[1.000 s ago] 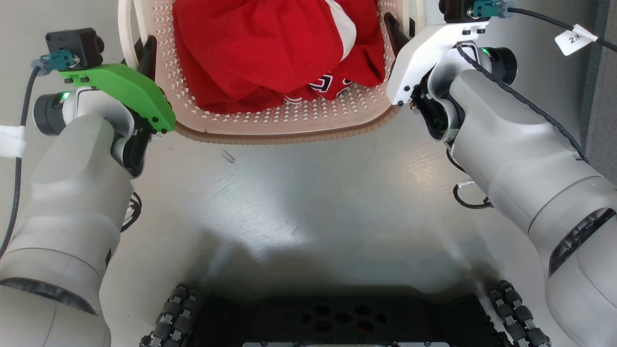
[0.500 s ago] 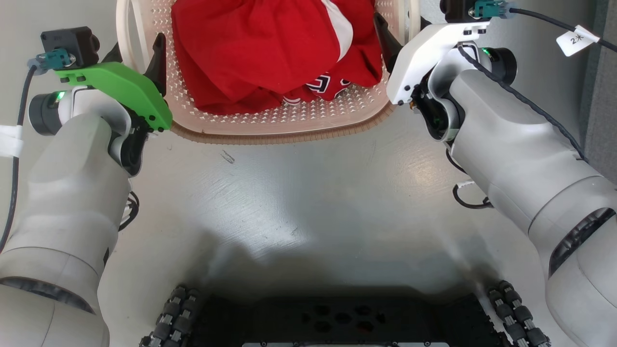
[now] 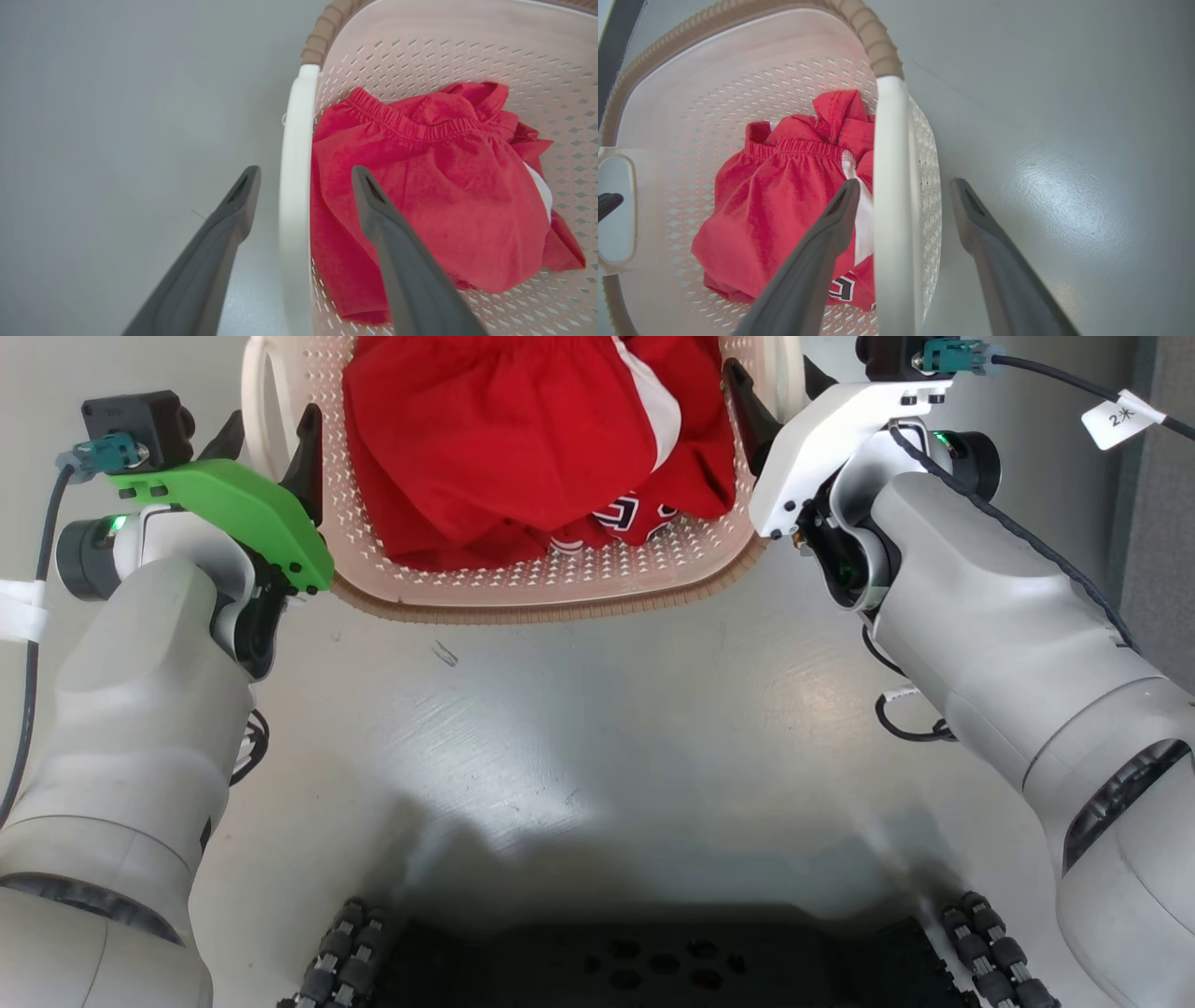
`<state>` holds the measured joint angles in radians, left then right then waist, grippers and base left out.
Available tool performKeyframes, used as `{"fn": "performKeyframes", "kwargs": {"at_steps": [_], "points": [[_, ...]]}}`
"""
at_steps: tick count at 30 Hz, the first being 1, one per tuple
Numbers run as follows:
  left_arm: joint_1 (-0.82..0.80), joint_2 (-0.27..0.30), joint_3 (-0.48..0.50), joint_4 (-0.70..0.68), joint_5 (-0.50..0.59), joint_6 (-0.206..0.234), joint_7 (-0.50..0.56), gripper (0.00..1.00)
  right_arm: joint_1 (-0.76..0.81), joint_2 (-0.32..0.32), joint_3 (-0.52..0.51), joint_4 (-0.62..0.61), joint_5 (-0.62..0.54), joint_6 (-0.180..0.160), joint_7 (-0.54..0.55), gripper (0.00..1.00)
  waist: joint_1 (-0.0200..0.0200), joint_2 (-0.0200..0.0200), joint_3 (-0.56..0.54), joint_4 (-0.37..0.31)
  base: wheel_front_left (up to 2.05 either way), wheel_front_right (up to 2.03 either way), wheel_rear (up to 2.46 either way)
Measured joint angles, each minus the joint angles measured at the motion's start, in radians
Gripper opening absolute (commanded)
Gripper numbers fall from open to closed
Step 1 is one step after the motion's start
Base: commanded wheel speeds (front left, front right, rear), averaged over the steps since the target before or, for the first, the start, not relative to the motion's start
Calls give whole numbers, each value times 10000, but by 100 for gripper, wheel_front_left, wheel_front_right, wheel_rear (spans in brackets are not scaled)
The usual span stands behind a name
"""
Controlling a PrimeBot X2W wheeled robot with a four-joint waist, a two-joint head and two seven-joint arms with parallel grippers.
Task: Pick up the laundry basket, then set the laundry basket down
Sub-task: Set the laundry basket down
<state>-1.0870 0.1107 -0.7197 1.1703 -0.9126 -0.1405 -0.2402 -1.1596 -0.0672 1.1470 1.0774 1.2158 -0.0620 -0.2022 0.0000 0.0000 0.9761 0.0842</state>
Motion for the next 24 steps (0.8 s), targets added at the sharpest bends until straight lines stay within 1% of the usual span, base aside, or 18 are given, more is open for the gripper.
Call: {"fn": "performKeyframes", "kwargs": {"at_steps": [9,17,24], "points": [[229,2,-33,15,-86,0,-29,100,194,2,42,4,221,17,-13,100,0,0,-530,-27,0,0,0],[787,188,33,-58,-441,0,-31,100,592,8,67,-125,472,215,-98,100,0,0,-1166,-100,0,0,0],[1260,318,40,-184,-612,0,-82,100,1046,13,203,-117,527,270,-174,100,0,0,-1894,-228,0,0,0]]}}
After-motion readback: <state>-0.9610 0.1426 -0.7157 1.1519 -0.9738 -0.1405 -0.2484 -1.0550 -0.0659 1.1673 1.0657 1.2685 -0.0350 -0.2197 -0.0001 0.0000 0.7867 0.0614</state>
